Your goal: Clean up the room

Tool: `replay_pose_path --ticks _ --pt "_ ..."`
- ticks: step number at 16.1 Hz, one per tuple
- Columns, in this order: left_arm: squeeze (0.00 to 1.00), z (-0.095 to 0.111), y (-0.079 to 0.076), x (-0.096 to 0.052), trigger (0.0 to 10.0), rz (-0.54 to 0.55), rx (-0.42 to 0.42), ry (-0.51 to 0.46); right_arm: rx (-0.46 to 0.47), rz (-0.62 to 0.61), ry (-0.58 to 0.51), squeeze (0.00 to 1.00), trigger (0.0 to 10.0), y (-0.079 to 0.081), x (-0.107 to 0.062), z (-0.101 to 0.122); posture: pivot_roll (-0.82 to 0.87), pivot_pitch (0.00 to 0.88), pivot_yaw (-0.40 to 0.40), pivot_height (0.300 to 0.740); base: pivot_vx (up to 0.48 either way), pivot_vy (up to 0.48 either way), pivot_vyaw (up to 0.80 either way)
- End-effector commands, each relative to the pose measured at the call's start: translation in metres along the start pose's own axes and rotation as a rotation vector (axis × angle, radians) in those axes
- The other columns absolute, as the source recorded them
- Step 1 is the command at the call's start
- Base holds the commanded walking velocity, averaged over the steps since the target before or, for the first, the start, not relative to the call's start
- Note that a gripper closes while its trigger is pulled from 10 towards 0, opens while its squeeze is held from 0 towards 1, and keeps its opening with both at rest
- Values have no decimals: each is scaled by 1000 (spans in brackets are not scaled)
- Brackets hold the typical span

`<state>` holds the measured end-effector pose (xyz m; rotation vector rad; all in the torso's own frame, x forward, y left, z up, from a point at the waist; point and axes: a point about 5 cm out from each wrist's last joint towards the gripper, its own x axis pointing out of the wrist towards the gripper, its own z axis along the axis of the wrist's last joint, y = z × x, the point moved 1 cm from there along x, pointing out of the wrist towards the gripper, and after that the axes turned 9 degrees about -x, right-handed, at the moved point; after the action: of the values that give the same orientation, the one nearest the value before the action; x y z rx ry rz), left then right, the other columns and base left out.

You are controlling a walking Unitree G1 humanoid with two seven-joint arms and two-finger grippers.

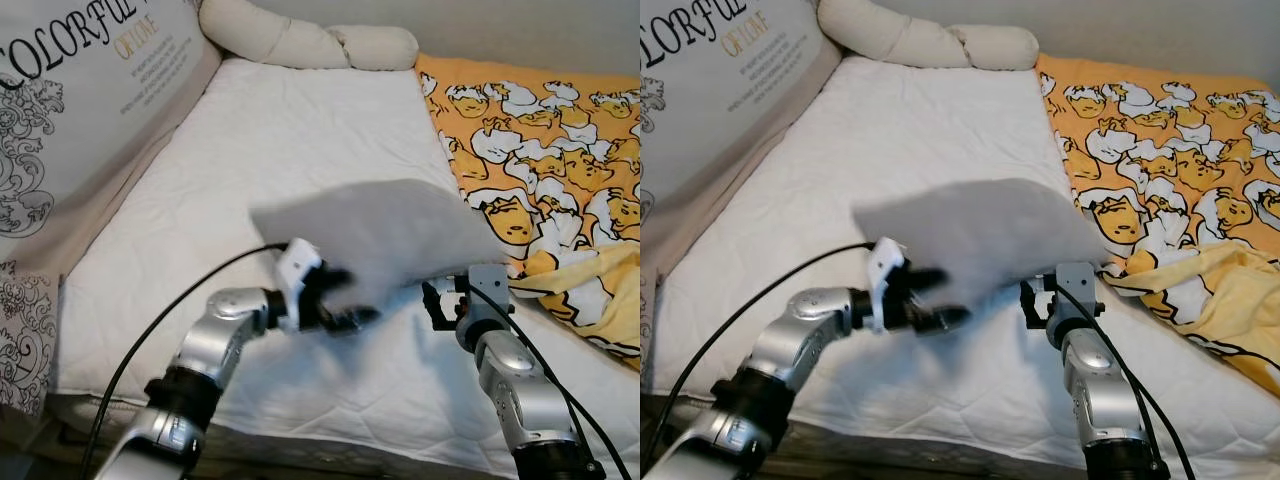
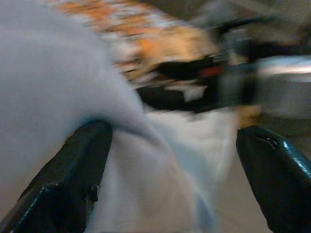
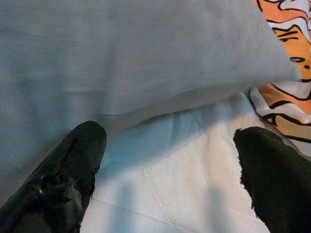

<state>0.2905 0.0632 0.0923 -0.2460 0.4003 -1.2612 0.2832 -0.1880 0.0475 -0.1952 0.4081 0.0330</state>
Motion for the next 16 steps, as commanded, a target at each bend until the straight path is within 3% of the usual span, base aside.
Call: replay_pose_path --ticks 1,4,5,6,7,8,10,13,14,15,16 --pt "0 5 -5 2 10000 -40 5 -2 -3 -21 4 0 10000 -8 -1 1 -76 0 -40 740 0 0 0" --pt "0 11 -3 -23 10000 -5 23 -6 5 5 -32 0 10000 -12 2 9 -57 0 -48 740 0 0 0" --pt "0 13 -2 -44 10000 55 48 -3 18 49 -74 851 10000 -16 2 19 -46 0 -52 740 0 0 0" --pt "0 13 -3 -51 10000 75 58 3 17 60 -88 1000 10000 -19 3 23 -46 0 -52 740 0 0 0" --pt "0 13 -5 -60 10000 105 70 14 13 66 -103 1000 10000 -23 3 27 -42 0 -52 740 0 0 0" --pt "0 10 -9 -78 10000 177 101 42 10 98 -145 1000 10000 -27 4 41 -35 0 -45 740 0 0 0" --pt "0 8 -10 -89 10000 248 132 53 21 176 -188 1000 10000 -19 4 55 -37 0 -38 740 0 0 0" --pt "0 13 -9 -105 10000 431 228 38 24 434 -271 1000 10000 20 2 90 -35 0 -28 740 0 0 0" --pt "0 13 -10 -106 10000 453 232 35 18 467 -256 1000 10000 29 5 93 -37 0 -25 740 0 0 0" --pt "0 10 -13 -109 10000 474 245 57 -9 554 -221 1000 10000 51 12 98 -38 0 -22 740 0 0 0" --pt "0 9 -14 -110 10000 480 248 67 -51 590 -189 1000 10000 62 16 96 -41 0 -18 740 0 0 0"
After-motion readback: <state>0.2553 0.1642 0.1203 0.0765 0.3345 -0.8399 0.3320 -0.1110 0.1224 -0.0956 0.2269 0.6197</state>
